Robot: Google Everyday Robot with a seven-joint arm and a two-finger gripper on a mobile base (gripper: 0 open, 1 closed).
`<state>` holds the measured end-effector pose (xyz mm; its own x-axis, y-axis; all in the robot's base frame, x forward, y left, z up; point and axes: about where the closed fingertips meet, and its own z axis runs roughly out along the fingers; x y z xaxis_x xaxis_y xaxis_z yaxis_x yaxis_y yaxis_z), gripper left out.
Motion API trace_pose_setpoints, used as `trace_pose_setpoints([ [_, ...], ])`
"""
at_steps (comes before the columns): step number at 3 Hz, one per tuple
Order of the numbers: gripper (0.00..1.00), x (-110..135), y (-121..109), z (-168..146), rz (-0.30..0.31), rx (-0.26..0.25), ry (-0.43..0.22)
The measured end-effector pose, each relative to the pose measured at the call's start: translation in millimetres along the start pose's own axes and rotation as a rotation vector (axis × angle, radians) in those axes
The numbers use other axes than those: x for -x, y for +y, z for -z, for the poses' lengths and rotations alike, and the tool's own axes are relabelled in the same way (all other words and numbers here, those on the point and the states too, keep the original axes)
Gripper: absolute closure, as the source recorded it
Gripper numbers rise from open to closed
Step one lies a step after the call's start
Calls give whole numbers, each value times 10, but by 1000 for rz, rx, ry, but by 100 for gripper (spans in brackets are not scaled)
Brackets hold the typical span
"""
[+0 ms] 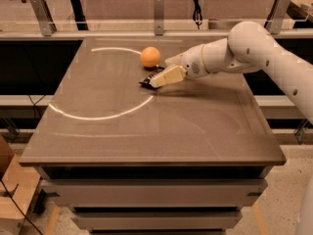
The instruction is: Move rxbar chocolate near orange
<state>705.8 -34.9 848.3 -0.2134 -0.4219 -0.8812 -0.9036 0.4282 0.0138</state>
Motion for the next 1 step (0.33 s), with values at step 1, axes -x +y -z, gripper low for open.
trace_pose_setpoints([
  [1,0,0,0,-1,0,0,0],
])
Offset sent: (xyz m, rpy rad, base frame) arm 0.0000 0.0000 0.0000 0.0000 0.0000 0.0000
